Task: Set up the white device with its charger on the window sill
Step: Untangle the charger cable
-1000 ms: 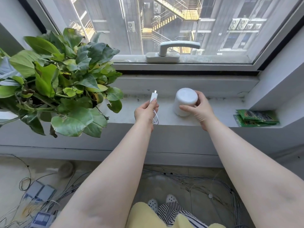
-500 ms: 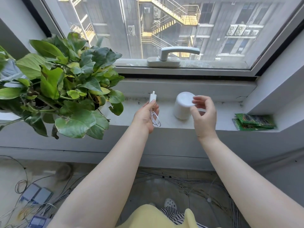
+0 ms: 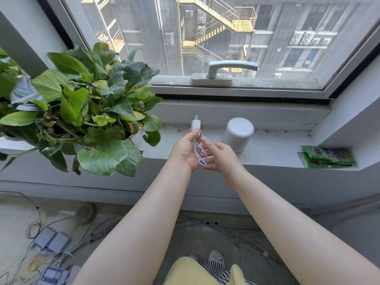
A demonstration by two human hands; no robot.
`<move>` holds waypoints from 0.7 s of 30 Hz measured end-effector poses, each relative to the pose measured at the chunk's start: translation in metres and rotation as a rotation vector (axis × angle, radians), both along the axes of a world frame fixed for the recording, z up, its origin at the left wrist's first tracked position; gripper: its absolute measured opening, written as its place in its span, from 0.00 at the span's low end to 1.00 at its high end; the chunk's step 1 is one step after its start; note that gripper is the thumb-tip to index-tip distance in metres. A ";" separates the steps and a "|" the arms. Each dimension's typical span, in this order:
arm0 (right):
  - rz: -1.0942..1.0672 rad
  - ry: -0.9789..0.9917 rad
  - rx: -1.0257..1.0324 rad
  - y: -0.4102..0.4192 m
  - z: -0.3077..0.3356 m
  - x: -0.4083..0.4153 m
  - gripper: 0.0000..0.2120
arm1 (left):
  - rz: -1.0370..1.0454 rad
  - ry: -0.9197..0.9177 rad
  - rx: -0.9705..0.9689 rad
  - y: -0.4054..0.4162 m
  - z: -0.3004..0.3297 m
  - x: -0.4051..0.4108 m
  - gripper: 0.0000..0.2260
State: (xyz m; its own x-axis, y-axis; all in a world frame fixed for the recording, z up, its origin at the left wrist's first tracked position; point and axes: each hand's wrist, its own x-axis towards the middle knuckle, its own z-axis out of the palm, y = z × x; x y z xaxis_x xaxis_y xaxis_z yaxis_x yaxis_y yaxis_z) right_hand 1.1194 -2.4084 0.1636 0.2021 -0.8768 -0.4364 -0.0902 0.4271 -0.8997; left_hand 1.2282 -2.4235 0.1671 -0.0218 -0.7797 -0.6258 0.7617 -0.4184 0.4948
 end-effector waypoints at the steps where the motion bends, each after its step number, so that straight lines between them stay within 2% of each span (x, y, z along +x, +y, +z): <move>1: 0.028 0.012 -0.006 0.001 -0.001 0.000 0.17 | 0.023 -0.010 0.003 -0.001 -0.001 0.000 0.10; 4: 0.050 -0.004 -0.022 0.001 -0.003 -0.001 0.09 | 0.049 -0.014 -0.025 -0.004 0.000 -0.001 0.09; 7: 0.010 -0.051 -0.021 -0.002 -0.003 -0.006 0.06 | 0.016 -0.022 -0.067 -0.004 0.003 0.002 0.09; 15: -0.041 -0.214 0.148 -0.005 0.000 -0.012 0.05 | -0.115 -0.103 -0.165 -0.003 0.006 0.014 0.06; 18: -0.048 -0.255 0.186 -0.006 0.000 -0.012 0.07 | -0.161 -0.066 -0.195 -0.001 0.009 0.021 0.08; 21: -0.051 -0.311 0.210 -0.006 0.002 -0.012 0.07 | -0.213 -0.118 -0.250 0.001 0.013 0.027 0.12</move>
